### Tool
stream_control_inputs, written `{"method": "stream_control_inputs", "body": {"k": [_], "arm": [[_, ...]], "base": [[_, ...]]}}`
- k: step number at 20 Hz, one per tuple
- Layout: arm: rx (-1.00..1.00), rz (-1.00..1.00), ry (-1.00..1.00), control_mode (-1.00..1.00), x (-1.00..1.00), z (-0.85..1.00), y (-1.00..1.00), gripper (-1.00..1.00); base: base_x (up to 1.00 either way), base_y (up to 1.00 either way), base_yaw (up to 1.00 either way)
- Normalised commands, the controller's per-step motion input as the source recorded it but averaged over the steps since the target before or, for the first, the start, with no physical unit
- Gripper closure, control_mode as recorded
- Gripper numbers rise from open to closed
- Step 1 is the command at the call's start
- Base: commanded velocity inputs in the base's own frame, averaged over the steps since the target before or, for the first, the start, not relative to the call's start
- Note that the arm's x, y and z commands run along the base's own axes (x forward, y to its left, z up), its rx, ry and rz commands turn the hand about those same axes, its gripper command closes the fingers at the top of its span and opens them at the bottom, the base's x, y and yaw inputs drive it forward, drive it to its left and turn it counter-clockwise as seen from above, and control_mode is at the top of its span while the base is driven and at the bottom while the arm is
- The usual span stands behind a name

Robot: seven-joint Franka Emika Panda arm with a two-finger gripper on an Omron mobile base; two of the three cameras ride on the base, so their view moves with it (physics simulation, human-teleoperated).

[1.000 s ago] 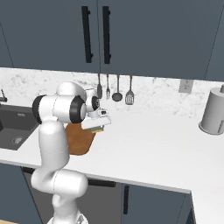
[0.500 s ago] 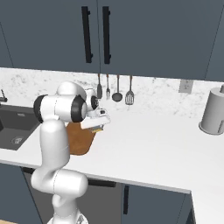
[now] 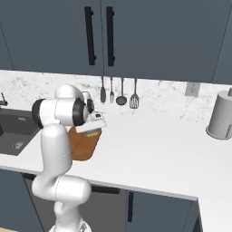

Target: Pick up the sponge from the counter and clean the cutting board by briefly scrubbing or pressing down on the cutting board. Once finished, release the sponge.

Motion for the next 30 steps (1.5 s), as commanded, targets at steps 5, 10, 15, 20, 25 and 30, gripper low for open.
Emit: {"method": "stream_control_inputs", "body": {"k": [5,10,15,20,25,30], "arm": [[-0.08,0.0,0.01,-1.0,0.08,-0.75,0.05,1.0],[-0.06,-0.01,0.0,-1.0,0.04,-0.25,0.36,1.0],[-0.05,-0.01,-0.01,-1.0,0.0,0.04,0.66,1.0],[-0.11,-0.01,0.06,-1.0,0.02,-0.41,0.59,1.0],[-0.13,0.0,0.16,-1.0,0.13,-0.96,0.2,1.0],[-0.06,-0.01,0.07,-1.0,0.09,0.04,0.43,1.0]], "base": [[0.0,0.0,0.0],[0.0,0.0,0.0],[0.0,0.0,0.0],[0.0,0.0,0.0],[0.0,0.0,0.0],[0.0,0.0,0.0]]}}
